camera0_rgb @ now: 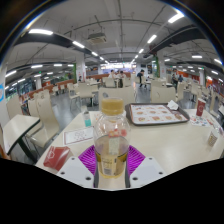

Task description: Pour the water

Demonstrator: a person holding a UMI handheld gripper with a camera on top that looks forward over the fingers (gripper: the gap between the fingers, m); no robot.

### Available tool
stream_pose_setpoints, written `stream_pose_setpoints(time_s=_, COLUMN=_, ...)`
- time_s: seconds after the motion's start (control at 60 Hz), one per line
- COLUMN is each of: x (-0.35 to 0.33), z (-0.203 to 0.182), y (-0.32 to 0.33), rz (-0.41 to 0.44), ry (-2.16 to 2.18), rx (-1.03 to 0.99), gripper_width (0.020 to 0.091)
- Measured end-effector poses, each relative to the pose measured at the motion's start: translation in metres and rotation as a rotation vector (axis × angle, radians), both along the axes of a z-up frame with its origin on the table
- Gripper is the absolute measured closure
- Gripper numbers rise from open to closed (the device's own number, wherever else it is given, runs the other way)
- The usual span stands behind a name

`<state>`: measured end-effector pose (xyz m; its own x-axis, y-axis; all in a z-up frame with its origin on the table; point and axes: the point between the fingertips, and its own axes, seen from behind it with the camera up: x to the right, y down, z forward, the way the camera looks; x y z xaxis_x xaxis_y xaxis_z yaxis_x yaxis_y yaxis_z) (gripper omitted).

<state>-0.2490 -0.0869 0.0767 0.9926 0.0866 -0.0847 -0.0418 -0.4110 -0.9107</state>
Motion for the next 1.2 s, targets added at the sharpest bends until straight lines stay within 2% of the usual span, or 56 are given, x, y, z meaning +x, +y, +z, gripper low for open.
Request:
stream_pose_setpoints(time_s=0.25, x=0.059, z=0.117, y=-0.005, rz=-0.039, ry=0.497, rx=0.035, gripper_width=0.0760)
stream_pose_setpoints(time_s=0.383, x=0.130, z=0.162, y=-0.001, rz=-0.076, ry=0.838, rx=0.036, gripper_width=0.0759)
stream_pose_setpoints(time_s=0.483, x=0.193, z=0.171, y=0.007, rz=-0.101, ry=1.141, rx=0.012, gripper_width=0.0758)
stream_pose_setpoints(time_s=0.533, x=0.226, z=0.170, y=0.010, rz=-0.131, ry=1.307, rx=-0.012, gripper_width=0.0757)
stream_pose_setpoints(time_s=0.667, x=0.306, z=0.141, y=0.017, rz=-0.208, ry=1.654, rx=-0.084, gripper_width=0.0760)
stream_pose_setpoints(time_s=0.85, x=0.371, z=0.081, y=0.020, rz=-0.334, ry=1.938, rx=-0.159, gripper_width=0.0761)
stream_pose_setpoints(time_s=0.917, x=0.383, z=0.067, y=0.011, rz=-0.356, ry=1.985, rx=-0.189, gripper_width=0.0761)
stream_pose_setpoints(time_s=0.933, x=0.386, z=0.061, y=0.025, rz=-0.366, ry=1.981, rx=-0.198, gripper_width=0.0759)
stream_pose_setpoints(time_s=1.017, x=0.384, z=0.049, y=0.016, rz=-0.371, ry=1.981, rx=-0.241, gripper_width=0.0761)
stream_pose_setpoints(time_s=1.05, x=0.384, z=0.052, y=-0.006, rz=-0.363, ry=1.981, rx=-0.258, gripper_width=0.0760)
stream_pose_setpoints(time_s=1.083, x=0.385, z=0.047, y=0.014, rz=-0.358, ry=1.946, rx=-0.267, gripper_width=0.0760)
stream_pose_setpoints(time_s=1.2, x=0.381, z=0.065, y=0.009, rz=-0.282, ry=1.721, rx=-0.262, gripper_width=0.0759)
